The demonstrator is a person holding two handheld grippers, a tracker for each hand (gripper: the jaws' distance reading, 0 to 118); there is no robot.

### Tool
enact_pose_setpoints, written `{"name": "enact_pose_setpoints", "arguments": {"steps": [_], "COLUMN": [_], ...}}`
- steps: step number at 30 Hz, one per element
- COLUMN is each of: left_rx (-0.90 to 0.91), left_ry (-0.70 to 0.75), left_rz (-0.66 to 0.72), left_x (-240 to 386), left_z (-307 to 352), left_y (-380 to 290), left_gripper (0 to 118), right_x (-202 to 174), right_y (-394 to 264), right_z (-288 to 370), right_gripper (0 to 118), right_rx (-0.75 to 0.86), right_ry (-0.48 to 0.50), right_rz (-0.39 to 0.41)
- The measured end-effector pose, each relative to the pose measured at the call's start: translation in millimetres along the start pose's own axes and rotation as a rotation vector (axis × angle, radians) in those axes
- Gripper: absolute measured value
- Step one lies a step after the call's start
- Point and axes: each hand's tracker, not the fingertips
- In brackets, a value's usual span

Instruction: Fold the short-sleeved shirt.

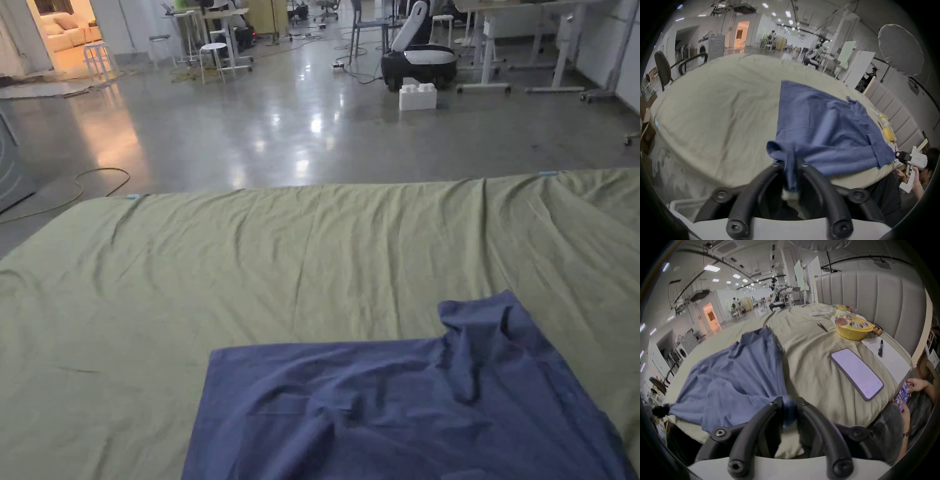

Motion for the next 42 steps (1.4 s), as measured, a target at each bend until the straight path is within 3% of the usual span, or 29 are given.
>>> {"name": "enact_pose_setpoints", "arguments": {"steps": [1, 3, 4, 7, 14, 21, 24, 25, 26, 28, 29, 31, 32, 34, 36, 42], "left_rx": [-0.011, 0.008, 0.027, 0.158, 0.595, 0.749, 0.768, 0.767, 0.765, 0.762, 0.755, 0.732, 0.733, 0.738, 0.749, 0.736], "left_ry": [0.027, 0.021, 0.020, 0.075, 0.158, 0.102, 0.077, 0.085, 0.078, 0.064, 0.058, -0.017, -0.023, -0.005, 0.007, 0.003], "left_rz": [-0.001, -0.025, 0.005, 0.058, -0.191, -0.394, -0.434, -0.427, -0.435, -0.439, -0.438, -0.430, -0.426, -0.424, -0.413, -0.363], "left_x": [-2.7, -11.3, -15.8, -18.7, 67.5, 137.7, 149.4, 153.6, 155.7, 157.6, 157.9, 155.6, 156.6, 156.7, 156.6, 145.5], "left_z": [-1.0, 2.3, 7.2, 31.5, 119.6, 158.6, 166.4, 167.8, 169.3, 169.3, 169.2, 170.4, 170.7, 173.1, 173.4, 173.5], "left_y": [-1.8, -8.3, -8.3, -2.2, 31.8, 39.2, 37.0, 36.8, 36.1, 35.5, 34.9, 33.5, 32.4, 32.9, 32.8, 39.6], "left_gripper": [38, 86, 90, 90, 90, 89, 84, 78, 65, 14, 5, 0, 0, 0, 0, 0], "right_x": [-0.9, 4.3, 7.1, 27.3, -14.2, -64.2, -77.1, -79.3, -84.6, -88.7, -89.0, -88.9, -87.2, -87.4, -83.5, -80.8], "right_y": [-1.4, -3.6, -2.9, 0.8, 47.1, 65.0, 63.7, 62.3, 62.1, 61.2, 60.3, 62.0, 60.1, 59.8, 59.9, 62.8], "right_z": [-2.0, -3.3, -3.2, -3.1, 70.3, 120.1, 130.8, 134.5, 137.7, 142.5, 143.4, 146.8, 142.8, 148.3, 145.0, 142.6], "right_gripper": [36, 81, 84, 83, 83, 83, 82, 79, 71, 26, 7, 4, 1, 0, 0, 0], "right_rx": [-0.018, -0.031, -0.033, 0.003, 0.367, 0.567, 0.591, 0.602, 0.623, 0.628, 0.629, 0.649, 0.554, 0.652, 0.584, 0.598], "right_ry": [-0.019, -0.035, -0.032, -0.016, 0.134, 0.209, 0.248, 0.253, 0.258, 0.255, 0.249, 0.252, 0.288, 0.260, 0.261, 0.262], "right_rz": [0.021, 0.028, 0.020, 0.015, 0.027, 0.227, 0.258, 0.265, 0.283, 0.286, 0.280, 0.287, 0.230, 0.266, 0.204, 0.199]}}
